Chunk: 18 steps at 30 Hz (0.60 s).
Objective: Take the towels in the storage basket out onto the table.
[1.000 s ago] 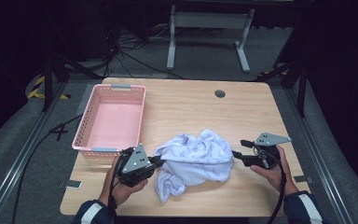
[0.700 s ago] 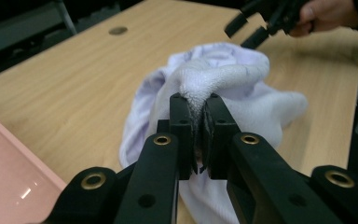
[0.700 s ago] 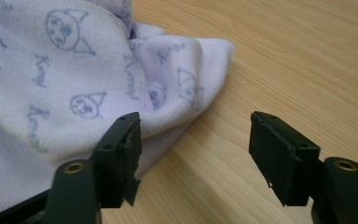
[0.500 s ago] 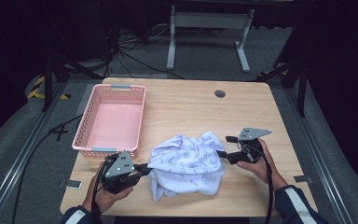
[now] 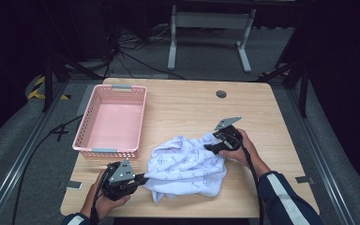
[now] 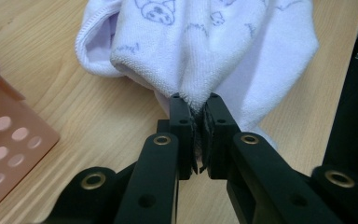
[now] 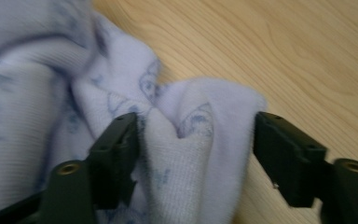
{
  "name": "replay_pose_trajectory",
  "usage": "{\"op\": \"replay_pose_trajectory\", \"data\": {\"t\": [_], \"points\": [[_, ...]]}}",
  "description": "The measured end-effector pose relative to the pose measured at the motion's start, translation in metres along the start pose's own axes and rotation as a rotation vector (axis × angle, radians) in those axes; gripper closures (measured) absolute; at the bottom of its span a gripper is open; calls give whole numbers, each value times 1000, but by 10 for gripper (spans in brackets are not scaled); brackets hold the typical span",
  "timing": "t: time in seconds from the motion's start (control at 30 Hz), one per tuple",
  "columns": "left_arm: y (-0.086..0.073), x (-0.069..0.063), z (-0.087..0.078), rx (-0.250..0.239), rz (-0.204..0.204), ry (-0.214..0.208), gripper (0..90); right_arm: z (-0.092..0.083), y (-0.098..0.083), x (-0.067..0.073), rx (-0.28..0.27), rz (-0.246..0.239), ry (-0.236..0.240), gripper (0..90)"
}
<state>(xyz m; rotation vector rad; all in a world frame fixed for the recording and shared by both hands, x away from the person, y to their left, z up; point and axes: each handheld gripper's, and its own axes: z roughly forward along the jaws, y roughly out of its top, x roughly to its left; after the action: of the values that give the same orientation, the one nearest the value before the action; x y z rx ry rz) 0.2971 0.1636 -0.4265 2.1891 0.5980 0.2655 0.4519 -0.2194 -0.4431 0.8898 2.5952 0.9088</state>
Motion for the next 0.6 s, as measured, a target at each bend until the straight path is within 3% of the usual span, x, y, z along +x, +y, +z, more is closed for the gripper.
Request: {"op": "replay_pose_trajectory", "data": {"t": [0.03,0.07,0.1,0.13,0.17,0.23,0.33,0.37,0.4,0.43,0.47,0.53,0.57,0.6], "points": [[1,1,-1,1,3,9,842,-1,-1,-2,-3,7,17,523],[1,1,-1,1,3,9,842,-1,-1,-2,-3,7,17,523],[2,1,-4,-7,13,19,842,-2,-2,-4,-5,8,19,648],[3,0,-6,-19,11,31,843,-5,-3,-6,-5,2,-9,740],[5,0,-9,-31,14,42,843,-8,-3,-7,-14,0,-18,760],[9,0,-17,-65,9,60,844,-21,-4,-13,-42,-2,-85,781],[16,-1,-24,-99,22,67,845,-46,-6,-26,-97,44,-182,784],[16,-1,-24,-99,22,67,845,-46,-6,-26,-97,44,-182,784],[20,-4,-24,-108,23,54,845,-72,-7,-39,-182,104,-229,783],[20,-4,-24,-108,23,54,846,-82,-6,-43,-213,119,-243,782],[22,-5,-23,-118,24,43,846,-82,-6,-43,-213,119,-243,782],[25,-11,-17,-117,26,10,845,-104,-5,-46,-274,138,-252,779],[27,-19,-8,-94,32,-29,845,-116,-5,-42,-277,123,-267,777],[27,-19,-8,-94,32,-29,844,-116,-5,-42,-277,123,-267,777]]}}
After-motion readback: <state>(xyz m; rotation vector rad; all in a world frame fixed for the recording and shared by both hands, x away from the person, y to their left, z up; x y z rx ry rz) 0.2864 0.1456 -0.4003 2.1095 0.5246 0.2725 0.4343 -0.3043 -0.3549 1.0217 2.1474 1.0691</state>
